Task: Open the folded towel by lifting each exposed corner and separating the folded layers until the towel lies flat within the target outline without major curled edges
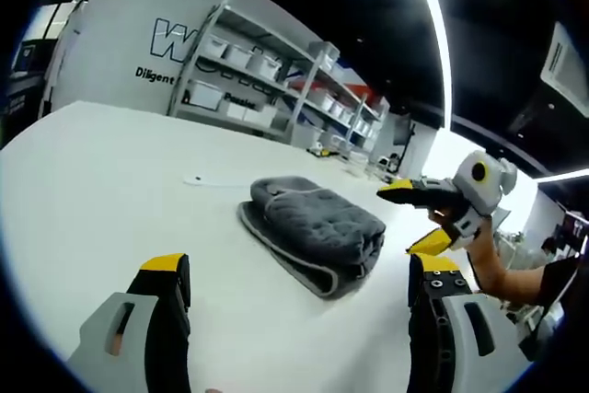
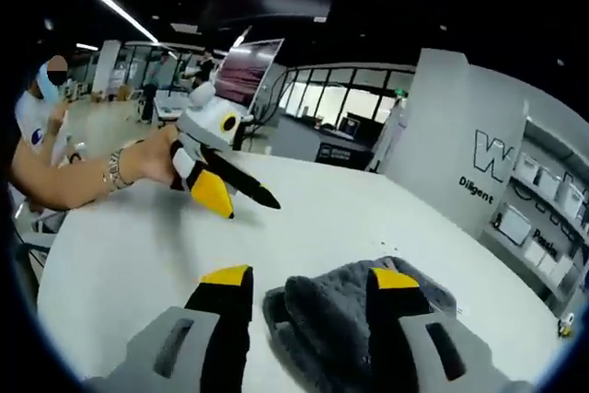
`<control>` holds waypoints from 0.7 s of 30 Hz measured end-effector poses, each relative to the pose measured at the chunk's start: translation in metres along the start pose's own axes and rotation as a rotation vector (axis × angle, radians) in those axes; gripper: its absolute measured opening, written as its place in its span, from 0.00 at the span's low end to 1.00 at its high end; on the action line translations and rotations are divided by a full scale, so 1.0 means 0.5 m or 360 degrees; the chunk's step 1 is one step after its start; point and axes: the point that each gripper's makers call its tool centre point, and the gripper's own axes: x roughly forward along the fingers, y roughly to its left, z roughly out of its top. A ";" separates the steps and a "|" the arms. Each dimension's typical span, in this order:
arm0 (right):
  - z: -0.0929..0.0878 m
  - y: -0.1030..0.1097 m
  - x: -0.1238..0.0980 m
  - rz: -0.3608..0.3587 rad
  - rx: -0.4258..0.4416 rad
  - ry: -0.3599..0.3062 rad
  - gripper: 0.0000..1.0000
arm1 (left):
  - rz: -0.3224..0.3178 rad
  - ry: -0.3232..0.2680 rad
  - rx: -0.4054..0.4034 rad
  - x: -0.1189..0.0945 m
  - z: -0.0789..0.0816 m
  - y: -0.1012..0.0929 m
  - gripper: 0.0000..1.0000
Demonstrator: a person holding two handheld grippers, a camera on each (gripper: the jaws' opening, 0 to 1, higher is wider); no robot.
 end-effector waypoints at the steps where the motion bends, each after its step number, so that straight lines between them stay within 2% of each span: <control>1: -0.001 0.002 0.005 0.0001 -0.0012 0.0013 0.33 | 0.0004 -0.0008 -0.0009 0.000 0.001 0.002 0.97; 5: -0.010 0.011 0.033 0.0011 -0.0062 0.0099 0.29 | 0.0000 -0.0014 -0.0032 0.001 0.003 0.001 0.96; 8: -0.029 0.005 0.042 -0.0031 -0.0146 0.0169 0.28 | -0.0008 -0.0022 -0.0023 -0.002 0.007 -0.001 0.96; 15: -0.085 -0.013 0.042 -0.0116 -0.0300 0.0261 0.27 | -0.0004 -0.0016 -0.0033 0.002 0.004 0.004 0.96; 19: -0.094 -0.013 0.056 -0.0096 -0.0286 0.0272 0.22 | -0.0011 -0.0014 -0.0037 0.003 -0.001 0.001 0.95; 21: -0.097 -0.013 0.062 -0.0097 -0.0377 0.0291 0.17 | -0.0010 -0.0013 -0.0040 0.003 -0.002 0.001 0.95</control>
